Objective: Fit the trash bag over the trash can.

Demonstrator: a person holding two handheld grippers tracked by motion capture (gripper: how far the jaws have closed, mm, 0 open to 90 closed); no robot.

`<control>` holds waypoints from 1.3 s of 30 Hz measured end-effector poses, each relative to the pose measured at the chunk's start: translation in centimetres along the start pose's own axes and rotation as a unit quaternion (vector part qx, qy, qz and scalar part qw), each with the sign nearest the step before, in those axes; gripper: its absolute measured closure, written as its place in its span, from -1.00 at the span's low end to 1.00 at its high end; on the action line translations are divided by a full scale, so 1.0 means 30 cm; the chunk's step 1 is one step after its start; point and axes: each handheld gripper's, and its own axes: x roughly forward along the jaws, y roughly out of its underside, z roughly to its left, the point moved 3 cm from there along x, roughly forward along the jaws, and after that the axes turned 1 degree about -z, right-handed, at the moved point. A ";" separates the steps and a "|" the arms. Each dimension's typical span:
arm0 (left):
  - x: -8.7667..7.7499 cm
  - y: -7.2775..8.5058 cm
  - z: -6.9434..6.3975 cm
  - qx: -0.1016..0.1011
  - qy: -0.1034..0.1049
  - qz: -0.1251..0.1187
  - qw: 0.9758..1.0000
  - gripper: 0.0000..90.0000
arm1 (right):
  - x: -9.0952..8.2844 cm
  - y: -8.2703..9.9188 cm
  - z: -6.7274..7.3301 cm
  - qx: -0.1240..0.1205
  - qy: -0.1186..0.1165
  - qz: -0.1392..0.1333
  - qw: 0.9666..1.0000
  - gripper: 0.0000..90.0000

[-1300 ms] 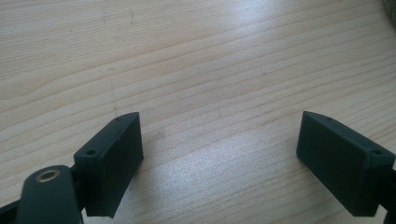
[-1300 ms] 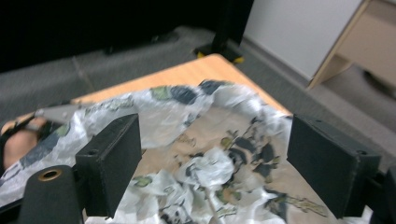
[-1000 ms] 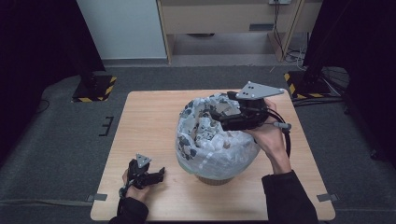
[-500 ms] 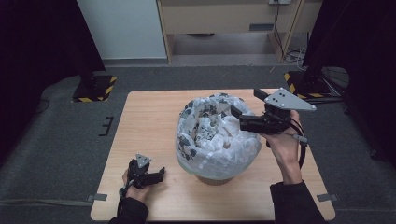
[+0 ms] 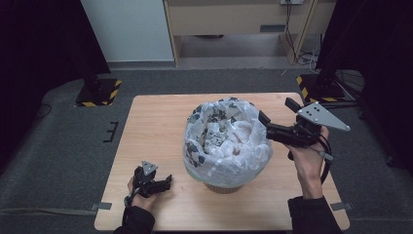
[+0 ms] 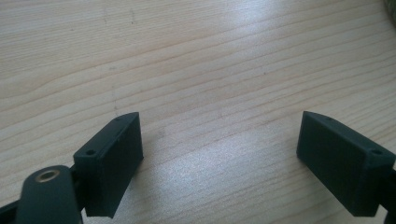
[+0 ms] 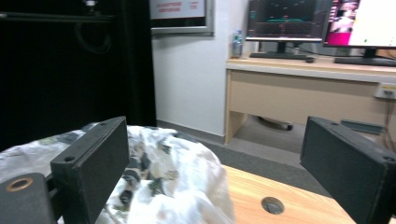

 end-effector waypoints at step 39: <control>-0.001 0.002 0.000 0.000 0.000 0.002 1.000 -0.74 | -0.092 0.505 -0.162 0.034 0.063 0.130 0.989 -0.90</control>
